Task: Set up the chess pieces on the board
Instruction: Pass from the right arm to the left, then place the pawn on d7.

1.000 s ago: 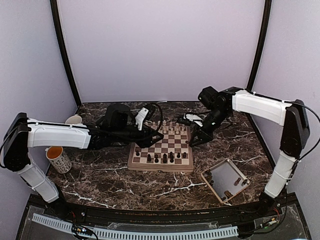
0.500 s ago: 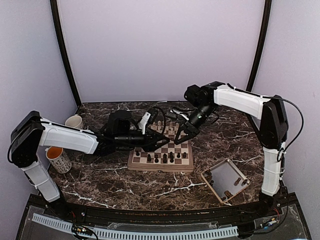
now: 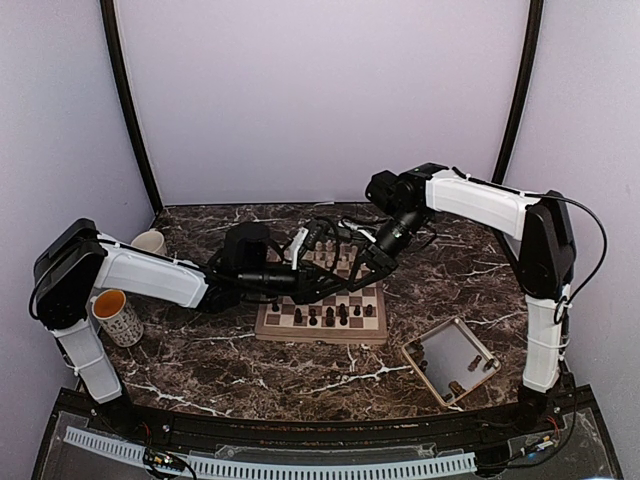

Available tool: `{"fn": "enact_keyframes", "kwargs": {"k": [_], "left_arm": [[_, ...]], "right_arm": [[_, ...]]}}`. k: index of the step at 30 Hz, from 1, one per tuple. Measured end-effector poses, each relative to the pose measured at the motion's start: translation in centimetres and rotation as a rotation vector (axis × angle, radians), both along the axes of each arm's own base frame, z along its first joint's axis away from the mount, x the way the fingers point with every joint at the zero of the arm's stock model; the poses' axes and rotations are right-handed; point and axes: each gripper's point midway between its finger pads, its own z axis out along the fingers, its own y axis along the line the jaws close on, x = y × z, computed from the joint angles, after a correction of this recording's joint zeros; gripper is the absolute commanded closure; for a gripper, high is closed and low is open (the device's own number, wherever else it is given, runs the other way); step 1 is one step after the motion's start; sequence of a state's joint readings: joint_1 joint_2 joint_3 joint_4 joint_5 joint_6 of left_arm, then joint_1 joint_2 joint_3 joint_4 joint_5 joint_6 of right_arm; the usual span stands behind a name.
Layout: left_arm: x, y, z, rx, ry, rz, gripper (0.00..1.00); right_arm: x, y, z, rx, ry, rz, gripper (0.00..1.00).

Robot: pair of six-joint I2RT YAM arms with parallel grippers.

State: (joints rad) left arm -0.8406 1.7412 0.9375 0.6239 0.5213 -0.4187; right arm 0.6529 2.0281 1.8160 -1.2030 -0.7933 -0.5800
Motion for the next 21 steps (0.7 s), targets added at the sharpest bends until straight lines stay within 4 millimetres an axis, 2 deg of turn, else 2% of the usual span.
{"fn": "enact_keyframes", "kwargs": {"k": [6, 10, 12, 13, 14, 17, 21], "left_arm": [[-0.2, -0.2, 0.0, -0.014, 0.013, -0.016, 0.85], [-0.1, -0.1, 0.0, -0.014, 0.018, -0.018, 0.87], [-0.1, -0.1, -0.1, -0.012, 0.019, -0.017, 0.88], [0.0, 0.0, -0.2, -0.008, 0.019, -0.015, 0.88], [0.1, 0.1, -0.3, -0.002, 0.020, -0.011, 0.88], [0.7, 0.4, -0.9, 0.042, 0.022, 0.002, 0.88], [1.9, 1.5, -1.5, 0.125, -0.009, 0.030, 0.87]], "right_arm": [[0.0, 0.0, 0.0, -0.001, 0.001, 0.002, 0.81], [0.0, -0.1, 0.0, -0.003, -0.002, 0.002, 0.72], [0.0, -0.1, 0.0, -0.006, -0.007, 0.000, 0.58], [0.1, -0.3, 0.0, -0.007, -0.013, -0.003, 0.39], [0.0, -0.5, -0.1, -0.011, -0.018, -0.007, 0.03], [-0.1, -2.3, 0.2, -0.030, -0.042, -0.041, 0.02], [1.0, -5.9, 1.9, -0.031, -0.119, -0.133, 0.02]]}}
